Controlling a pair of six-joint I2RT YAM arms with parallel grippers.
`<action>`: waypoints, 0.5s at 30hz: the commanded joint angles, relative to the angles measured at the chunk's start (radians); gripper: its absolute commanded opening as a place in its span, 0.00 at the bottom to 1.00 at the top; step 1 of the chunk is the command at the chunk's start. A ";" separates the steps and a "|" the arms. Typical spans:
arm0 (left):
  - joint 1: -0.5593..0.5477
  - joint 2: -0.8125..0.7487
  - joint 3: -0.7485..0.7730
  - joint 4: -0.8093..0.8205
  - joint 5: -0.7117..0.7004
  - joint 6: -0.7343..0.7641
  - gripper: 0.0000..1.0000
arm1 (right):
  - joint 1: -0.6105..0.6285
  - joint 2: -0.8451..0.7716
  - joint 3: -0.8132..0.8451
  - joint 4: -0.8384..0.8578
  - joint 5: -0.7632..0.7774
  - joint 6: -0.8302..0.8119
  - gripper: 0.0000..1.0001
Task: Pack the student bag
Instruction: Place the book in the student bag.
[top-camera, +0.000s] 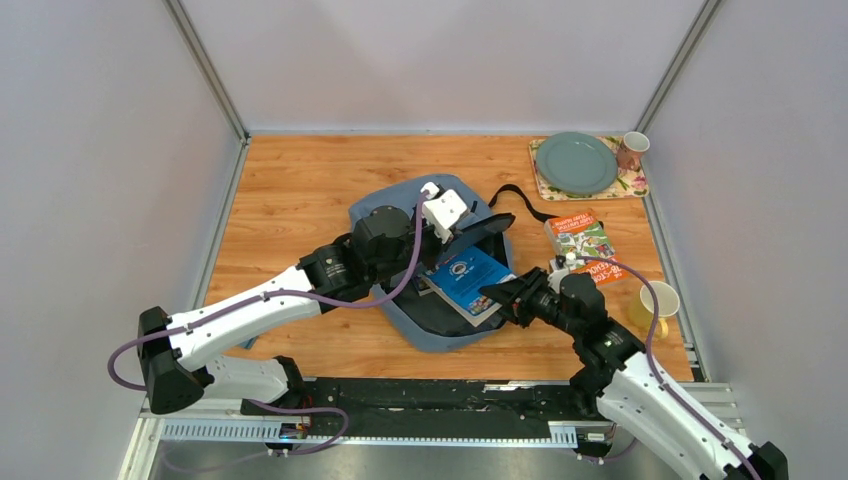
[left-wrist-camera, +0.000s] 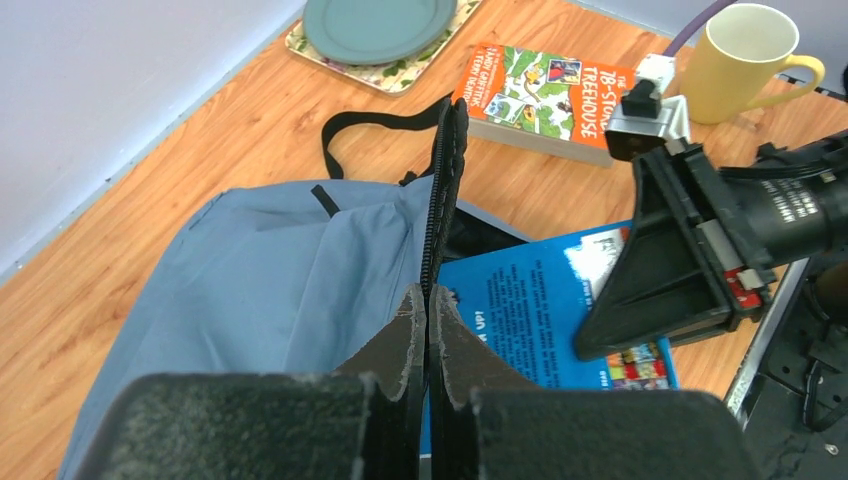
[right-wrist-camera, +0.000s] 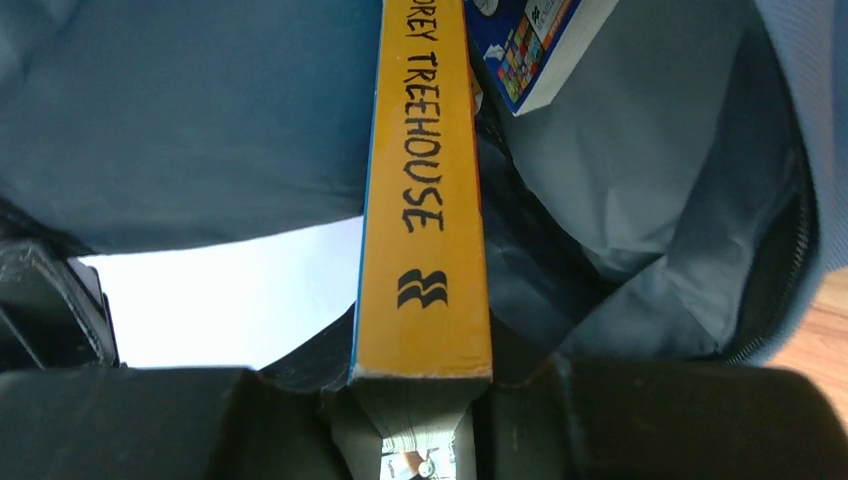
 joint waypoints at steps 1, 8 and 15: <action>-0.011 -0.024 0.045 0.121 0.028 -0.002 0.00 | 0.008 0.096 0.009 0.327 0.048 0.033 0.00; -0.010 -0.052 0.002 0.141 -0.015 -0.026 0.00 | 0.082 0.314 0.032 0.522 0.218 0.024 0.00; -0.010 -0.087 -0.060 0.166 -0.051 -0.090 0.00 | 0.200 0.615 0.098 0.691 0.389 0.015 0.00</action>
